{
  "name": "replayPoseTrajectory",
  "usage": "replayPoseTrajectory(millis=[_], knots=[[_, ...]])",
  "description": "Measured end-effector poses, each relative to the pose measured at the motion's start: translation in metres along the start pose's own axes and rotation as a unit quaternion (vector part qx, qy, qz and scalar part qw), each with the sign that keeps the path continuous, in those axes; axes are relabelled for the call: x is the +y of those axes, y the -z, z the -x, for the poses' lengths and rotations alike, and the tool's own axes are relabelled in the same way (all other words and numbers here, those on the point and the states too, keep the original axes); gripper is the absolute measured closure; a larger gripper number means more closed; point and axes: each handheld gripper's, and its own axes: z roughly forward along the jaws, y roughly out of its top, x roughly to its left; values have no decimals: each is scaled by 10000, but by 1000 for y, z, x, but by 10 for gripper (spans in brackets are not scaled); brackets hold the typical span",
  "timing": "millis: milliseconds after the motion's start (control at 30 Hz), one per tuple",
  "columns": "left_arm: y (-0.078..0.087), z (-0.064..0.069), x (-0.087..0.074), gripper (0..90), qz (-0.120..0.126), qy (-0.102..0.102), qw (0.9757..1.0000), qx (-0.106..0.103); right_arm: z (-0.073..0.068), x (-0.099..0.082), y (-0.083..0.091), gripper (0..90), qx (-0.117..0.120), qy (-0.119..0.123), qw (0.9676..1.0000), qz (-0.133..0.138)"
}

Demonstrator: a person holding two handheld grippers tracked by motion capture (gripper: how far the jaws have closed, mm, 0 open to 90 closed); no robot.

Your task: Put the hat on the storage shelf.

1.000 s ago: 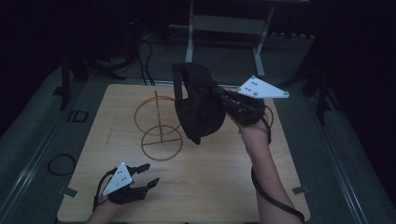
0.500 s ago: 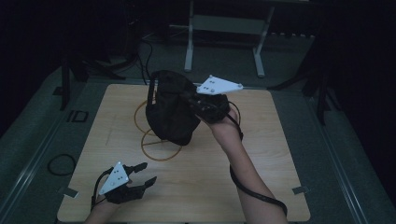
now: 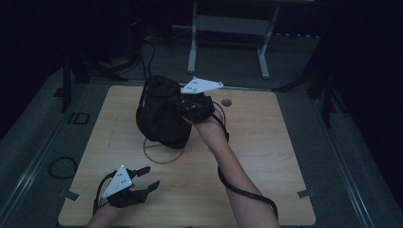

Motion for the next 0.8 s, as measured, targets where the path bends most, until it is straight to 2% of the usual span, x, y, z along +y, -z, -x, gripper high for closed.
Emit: replayPoseTrajectory(millis=[233,500,600,800], knots=[[1,-1,-1,403,5,59,10000,-20,1,-7,-14,863,81,-127,9998,-135],[0,-1,-1,402,-1,66,10000,-31,-1,-13,-23,637,416,-260,9987,-152],[-1,0,-1,402,-7,72,10000,-39,-3,-14,-25,591,356,-181,9990,-197],[-2,0,-1,402,-27,74,9999,-64,-2,-12,-22,478,303,-194,9991,-209]])
